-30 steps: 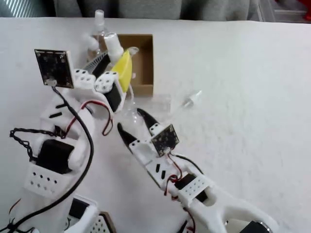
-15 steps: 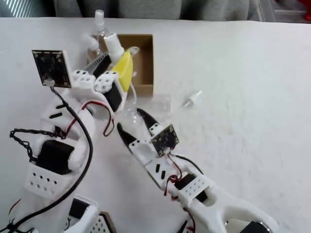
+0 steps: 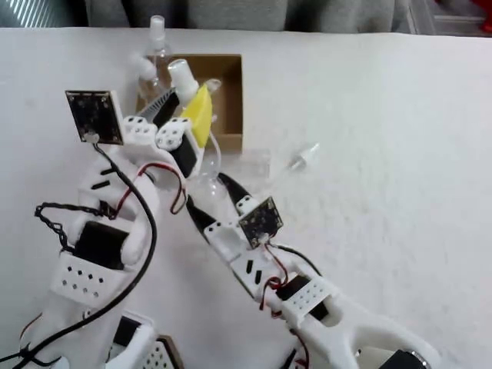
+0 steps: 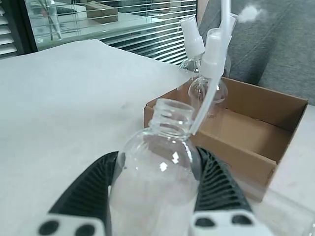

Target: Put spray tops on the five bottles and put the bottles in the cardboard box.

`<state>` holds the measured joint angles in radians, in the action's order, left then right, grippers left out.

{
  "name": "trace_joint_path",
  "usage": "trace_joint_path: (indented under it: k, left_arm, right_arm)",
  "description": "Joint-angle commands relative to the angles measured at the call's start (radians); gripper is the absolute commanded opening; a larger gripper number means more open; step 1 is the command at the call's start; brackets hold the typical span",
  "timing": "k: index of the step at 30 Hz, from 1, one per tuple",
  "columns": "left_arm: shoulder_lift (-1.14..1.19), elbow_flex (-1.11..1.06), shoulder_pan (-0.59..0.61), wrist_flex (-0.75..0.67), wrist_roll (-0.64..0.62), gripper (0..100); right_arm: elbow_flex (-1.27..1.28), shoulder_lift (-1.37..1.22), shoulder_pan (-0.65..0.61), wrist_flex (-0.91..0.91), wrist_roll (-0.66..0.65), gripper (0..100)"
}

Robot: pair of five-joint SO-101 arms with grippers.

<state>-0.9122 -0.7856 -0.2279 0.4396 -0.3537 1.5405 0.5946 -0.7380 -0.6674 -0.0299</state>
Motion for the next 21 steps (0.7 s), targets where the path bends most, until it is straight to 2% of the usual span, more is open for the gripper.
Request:
trace_joint_path:
  k: [1, 10, 16, 21]
  left_arm:
    - [-0.025, 0.017, 0.012, 0.011, -0.008, 6]
    - [-0.142, 0.057, 0.045, 0.014, -0.009, 6]
    - [-0.194, 0.051, 0.039, 0.133, -0.009, 6]
    - [-0.197, 0.037, 0.039, 0.135, -0.012, 6]
  right_arm:
    - [-0.025, 0.007, 0.012, -0.024, -0.003, 1.7]
    - [-0.025, 0.007, 0.010, -0.024, -0.003, 1.7]
    - [-0.025, 0.007, 0.010, -0.024, -0.003, 1.7]
    - [-0.025, 0.004, 0.010, -0.024, -0.003, 1.7]
